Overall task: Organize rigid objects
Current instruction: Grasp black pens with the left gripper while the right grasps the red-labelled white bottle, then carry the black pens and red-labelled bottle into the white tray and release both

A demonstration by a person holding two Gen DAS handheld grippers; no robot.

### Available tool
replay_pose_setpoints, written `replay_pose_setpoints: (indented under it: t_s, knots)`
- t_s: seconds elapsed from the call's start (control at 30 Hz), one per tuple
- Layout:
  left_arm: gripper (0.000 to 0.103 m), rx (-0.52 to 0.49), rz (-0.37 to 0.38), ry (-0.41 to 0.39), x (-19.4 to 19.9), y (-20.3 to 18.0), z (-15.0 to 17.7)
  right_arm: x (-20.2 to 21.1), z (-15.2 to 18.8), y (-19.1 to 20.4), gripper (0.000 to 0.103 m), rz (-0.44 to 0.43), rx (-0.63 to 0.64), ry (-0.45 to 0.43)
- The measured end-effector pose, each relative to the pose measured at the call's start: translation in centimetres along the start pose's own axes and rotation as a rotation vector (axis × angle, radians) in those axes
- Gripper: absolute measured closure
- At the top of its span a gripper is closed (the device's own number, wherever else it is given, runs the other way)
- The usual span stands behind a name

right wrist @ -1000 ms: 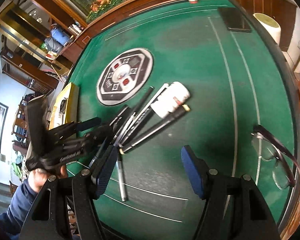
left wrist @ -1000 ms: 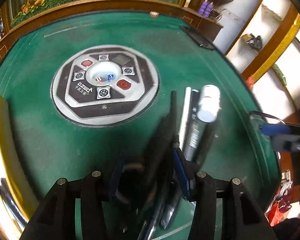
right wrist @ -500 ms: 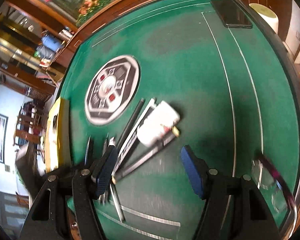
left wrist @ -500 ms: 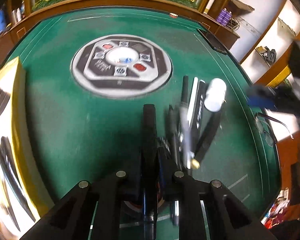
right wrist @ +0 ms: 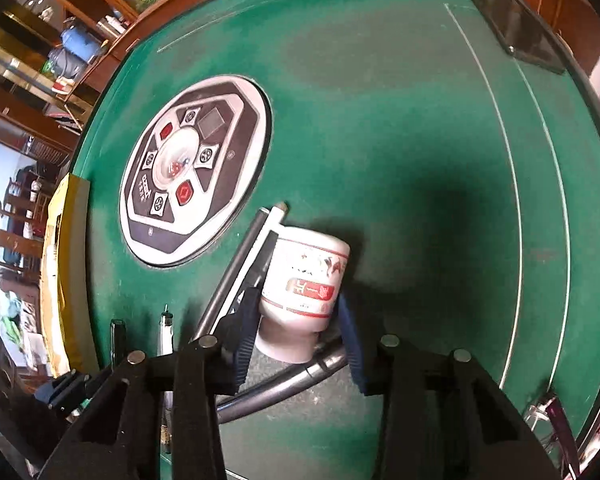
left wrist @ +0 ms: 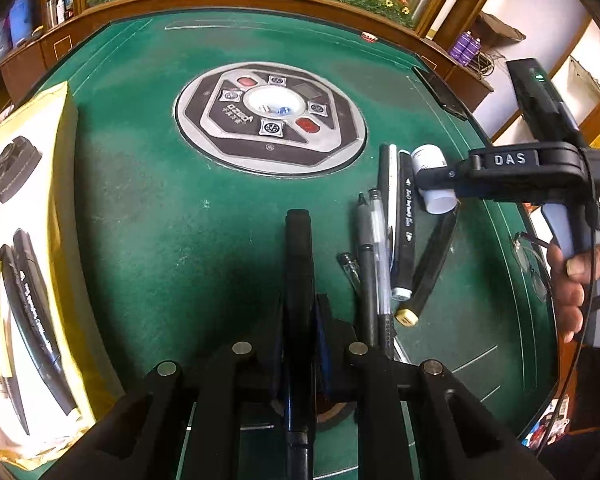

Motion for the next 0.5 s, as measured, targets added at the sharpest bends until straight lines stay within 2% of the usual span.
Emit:
replay_pose_setpoints:
  t_s: [0.23,0.5]
  knots:
    - [0.089,0.024,0.039,-0.027,0.4,-0.1,-0.5,2.6,1.6,0.2,0.066,-0.045,0.018,-0.066]
    - [0.089,0.034,0.08,-0.066,2.7,-0.6,-1.6,4.8,4.0,3.2,0.066,-0.175,0.029,-0.1]
Point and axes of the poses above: each gripper's, at about its wrist camera, not at the fingertips, and x roughly against the way its jaws point, y to its left, z to its underside, the point moved 6 cm from there along -x, roughly the way its jaws point, and after that the axes turned 12 degrees about x, right-handed, at the moved point
